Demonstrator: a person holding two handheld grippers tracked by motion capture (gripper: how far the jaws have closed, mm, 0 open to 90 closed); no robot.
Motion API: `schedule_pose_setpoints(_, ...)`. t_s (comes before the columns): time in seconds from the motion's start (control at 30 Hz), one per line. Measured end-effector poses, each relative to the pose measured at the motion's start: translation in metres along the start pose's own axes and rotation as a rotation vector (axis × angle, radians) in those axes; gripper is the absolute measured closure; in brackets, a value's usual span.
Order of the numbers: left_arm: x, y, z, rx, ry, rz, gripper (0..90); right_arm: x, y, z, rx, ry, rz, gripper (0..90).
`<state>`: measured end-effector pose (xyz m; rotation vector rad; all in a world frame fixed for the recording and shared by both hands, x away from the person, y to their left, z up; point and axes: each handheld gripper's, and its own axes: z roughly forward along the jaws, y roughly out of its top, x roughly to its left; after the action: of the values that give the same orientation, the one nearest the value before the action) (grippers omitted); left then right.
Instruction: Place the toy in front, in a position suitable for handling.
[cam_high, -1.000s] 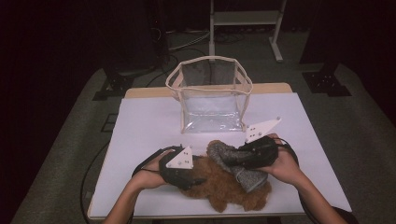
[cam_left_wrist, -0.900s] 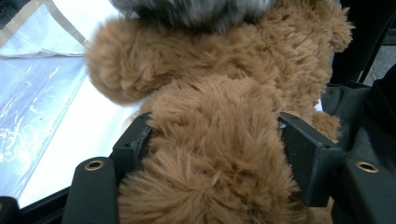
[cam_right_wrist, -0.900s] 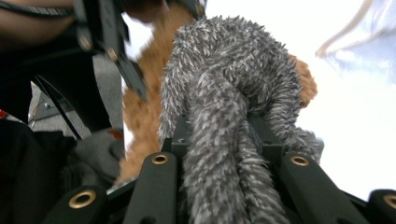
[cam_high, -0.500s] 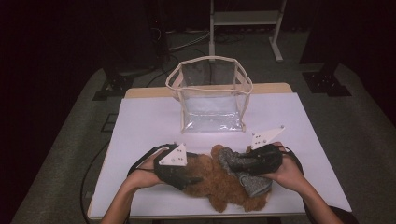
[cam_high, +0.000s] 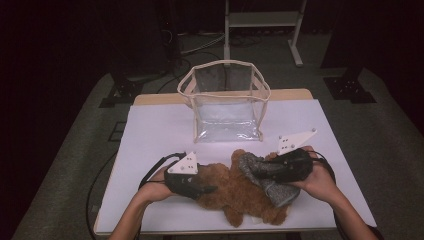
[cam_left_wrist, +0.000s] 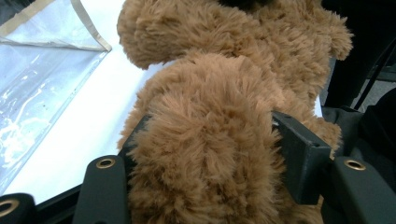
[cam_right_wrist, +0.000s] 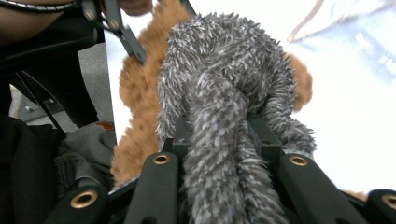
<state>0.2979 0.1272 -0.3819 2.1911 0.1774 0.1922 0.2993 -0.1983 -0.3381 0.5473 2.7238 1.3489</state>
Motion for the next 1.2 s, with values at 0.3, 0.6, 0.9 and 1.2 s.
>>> schedule_pose_setpoints(0.3,-0.007,0.004,0.003,0.009,0.004,0.034,40.4,0.006,0.053,0.026,0.026,0.044,-0.092,68.2)
schedule_pose_setpoints(0.6,-0.01,0.004,0.002,0.017,0.001,0.059,40.2,-0.009,0.052,0.069,0.109,0.078,-0.046,68.3)
schedule_pose_setpoints(0.9,-0.006,0.002,-0.003,0.018,0.001,0.041,34.3,-0.019,0.017,0.059,0.116,0.07,0.038,69.2)
schedule_pose_setpoints(1.2,0.002,-0.011,-0.012,-0.011,-0.015,-0.022,39.6,-0.02,0.017,0.052,0.105,0.048,0.04,69.0)
